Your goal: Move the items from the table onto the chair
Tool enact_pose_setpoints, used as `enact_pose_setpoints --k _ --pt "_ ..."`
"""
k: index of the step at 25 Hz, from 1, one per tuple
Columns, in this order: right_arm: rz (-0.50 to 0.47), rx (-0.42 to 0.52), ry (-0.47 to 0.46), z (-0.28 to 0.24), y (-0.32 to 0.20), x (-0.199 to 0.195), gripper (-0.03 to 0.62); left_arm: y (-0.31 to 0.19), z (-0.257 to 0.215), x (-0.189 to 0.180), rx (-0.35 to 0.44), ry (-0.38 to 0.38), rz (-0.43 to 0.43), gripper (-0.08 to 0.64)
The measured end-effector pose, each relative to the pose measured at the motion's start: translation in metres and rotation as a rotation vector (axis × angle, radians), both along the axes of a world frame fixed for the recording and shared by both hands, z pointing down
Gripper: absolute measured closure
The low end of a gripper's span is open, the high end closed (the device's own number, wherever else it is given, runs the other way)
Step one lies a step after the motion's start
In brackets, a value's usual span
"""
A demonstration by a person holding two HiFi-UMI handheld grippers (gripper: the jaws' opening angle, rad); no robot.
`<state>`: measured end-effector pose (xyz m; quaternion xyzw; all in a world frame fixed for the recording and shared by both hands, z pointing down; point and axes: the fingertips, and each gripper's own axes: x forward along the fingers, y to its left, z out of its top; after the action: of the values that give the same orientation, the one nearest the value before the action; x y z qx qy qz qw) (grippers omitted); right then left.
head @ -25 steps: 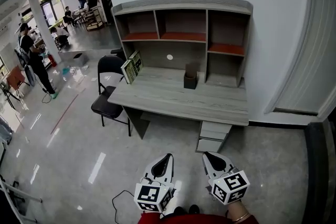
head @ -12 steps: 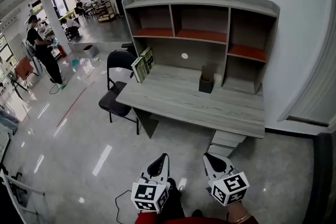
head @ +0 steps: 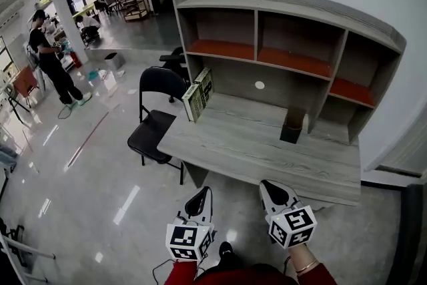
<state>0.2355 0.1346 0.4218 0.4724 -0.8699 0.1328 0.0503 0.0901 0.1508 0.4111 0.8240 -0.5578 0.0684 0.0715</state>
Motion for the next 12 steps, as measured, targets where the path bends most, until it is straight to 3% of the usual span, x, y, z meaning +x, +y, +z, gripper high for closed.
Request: enact_pose_setpoints --k 5,12 --pt "0.014 0.013 0.015 -0.012 -0.051 -0.025 0.584 -0.051 -0.012 -0.028 0.019 -0.005 0.003 0.551" --pt "0.018 0.006 0.021 -0.009 -0.123 -0.039 0.584 -0.122 -0.007 -0.034 0.010 0.001 0.004 0.551"
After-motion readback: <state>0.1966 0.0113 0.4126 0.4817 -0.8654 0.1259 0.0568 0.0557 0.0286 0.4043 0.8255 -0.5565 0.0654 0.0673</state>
